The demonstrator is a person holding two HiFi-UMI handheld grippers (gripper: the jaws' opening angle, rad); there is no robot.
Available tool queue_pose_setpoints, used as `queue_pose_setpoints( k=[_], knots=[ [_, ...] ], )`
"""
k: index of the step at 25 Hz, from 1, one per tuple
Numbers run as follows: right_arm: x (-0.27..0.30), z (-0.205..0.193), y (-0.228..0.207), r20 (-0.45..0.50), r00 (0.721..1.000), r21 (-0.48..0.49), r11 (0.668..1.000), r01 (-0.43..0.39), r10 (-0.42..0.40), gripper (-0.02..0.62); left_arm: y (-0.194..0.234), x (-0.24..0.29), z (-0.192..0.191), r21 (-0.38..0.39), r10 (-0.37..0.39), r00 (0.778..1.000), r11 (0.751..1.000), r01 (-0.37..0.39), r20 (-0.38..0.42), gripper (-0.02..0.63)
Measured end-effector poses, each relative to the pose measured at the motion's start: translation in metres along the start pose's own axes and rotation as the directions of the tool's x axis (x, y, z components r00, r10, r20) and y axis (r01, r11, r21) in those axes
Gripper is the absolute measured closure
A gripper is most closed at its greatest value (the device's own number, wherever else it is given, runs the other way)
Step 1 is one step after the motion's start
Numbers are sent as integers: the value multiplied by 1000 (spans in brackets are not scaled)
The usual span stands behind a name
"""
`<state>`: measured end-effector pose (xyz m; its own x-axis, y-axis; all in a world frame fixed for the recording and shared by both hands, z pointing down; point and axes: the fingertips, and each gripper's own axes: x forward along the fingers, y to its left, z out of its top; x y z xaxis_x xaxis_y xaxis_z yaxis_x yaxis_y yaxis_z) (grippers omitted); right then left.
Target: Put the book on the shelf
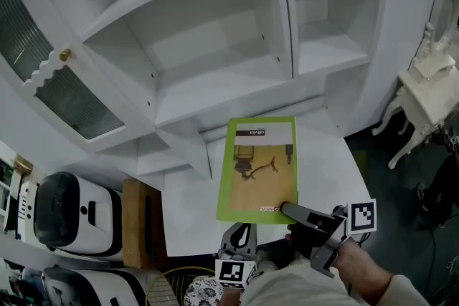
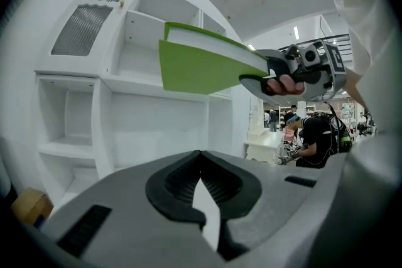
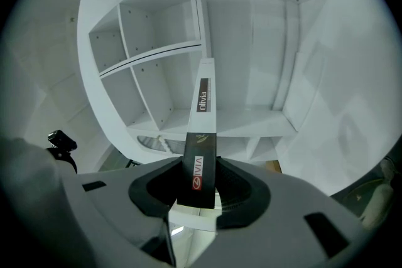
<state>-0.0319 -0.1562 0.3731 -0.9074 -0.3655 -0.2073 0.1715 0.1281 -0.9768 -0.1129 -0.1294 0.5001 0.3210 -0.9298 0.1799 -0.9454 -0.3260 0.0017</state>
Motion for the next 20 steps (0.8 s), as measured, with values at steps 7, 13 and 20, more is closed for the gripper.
queue_pose_setpoints(
  k=[7, 13, 20],
  knots=[
    [29, -5, 13, -14, 1000, -25, 1000, 1, -1, 443, 11, -13, -1, -12, -7, 1000, 1000, 7, 13, 603],
    [61, -3, 30, -22, 999, -14, 999, -31, 31, 443, 21, -19, -2, -24, -20, 1000, 999, 21, 23, 603],
    [91, 21, 30, 19, 1000, -31, 999, -23, 24, 443, 31, -25, -2, -24, -14, 1000, 1000, 15, 26, 603]
  ],
)
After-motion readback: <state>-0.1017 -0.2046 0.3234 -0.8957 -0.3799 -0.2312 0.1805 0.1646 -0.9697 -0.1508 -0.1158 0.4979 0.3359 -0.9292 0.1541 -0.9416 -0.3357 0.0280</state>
